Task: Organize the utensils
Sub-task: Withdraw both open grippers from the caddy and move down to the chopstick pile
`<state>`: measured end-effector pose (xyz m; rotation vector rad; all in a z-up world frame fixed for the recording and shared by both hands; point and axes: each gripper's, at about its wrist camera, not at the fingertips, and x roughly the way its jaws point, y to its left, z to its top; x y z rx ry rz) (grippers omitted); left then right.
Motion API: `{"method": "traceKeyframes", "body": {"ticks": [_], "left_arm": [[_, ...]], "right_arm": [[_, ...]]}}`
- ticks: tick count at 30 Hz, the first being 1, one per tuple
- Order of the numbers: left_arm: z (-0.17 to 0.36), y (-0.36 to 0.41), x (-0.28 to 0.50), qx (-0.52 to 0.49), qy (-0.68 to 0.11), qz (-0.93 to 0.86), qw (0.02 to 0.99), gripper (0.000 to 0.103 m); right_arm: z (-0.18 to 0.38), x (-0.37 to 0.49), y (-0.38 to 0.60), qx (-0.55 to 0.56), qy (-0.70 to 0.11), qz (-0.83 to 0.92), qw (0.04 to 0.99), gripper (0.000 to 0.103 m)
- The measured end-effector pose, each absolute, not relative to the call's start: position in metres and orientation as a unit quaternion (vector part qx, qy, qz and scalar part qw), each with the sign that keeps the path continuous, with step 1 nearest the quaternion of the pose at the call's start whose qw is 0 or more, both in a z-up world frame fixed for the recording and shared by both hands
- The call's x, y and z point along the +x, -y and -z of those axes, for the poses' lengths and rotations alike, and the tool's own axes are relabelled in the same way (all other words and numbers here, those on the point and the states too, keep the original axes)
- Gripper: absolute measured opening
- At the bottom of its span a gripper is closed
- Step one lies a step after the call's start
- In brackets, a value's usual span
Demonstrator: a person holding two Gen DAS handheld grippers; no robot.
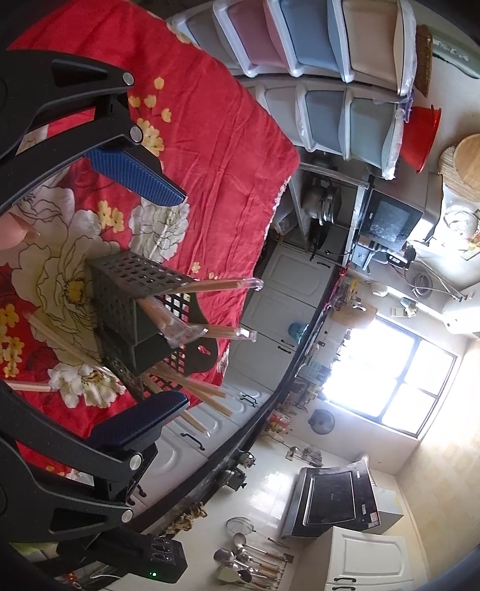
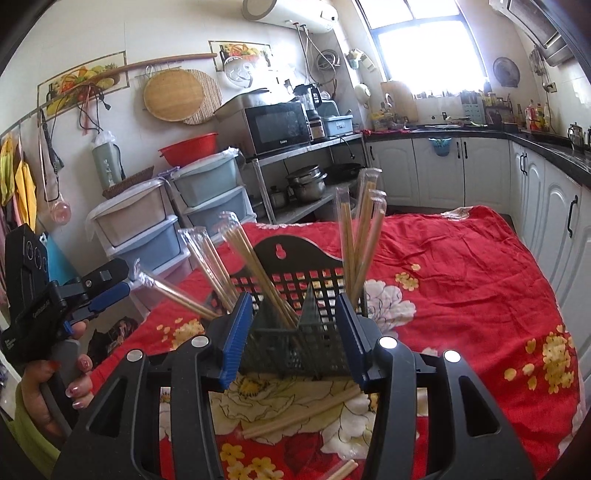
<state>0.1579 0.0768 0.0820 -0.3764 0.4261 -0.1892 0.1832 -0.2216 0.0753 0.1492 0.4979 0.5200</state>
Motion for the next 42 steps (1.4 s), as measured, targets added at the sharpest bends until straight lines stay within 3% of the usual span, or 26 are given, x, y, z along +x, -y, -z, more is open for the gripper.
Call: {"method": "traceKeyframes", "body": {"ticks": [2,42], "left_arm": [[-0.078,-0.077,0.157,-0.187,-0.216,0.093,0.954,0.092],[-0.005,-0.056,0.15,-0.158,-0.321,0.112,0.927,0.092]], "right_arm": [[-0.073,0.182,0.221,0.07,-0.248,-0.253,0.933,0.049],[0.005,0.169,0.224,0.047,-0.369,-0.224,0.901,0.051]]}}
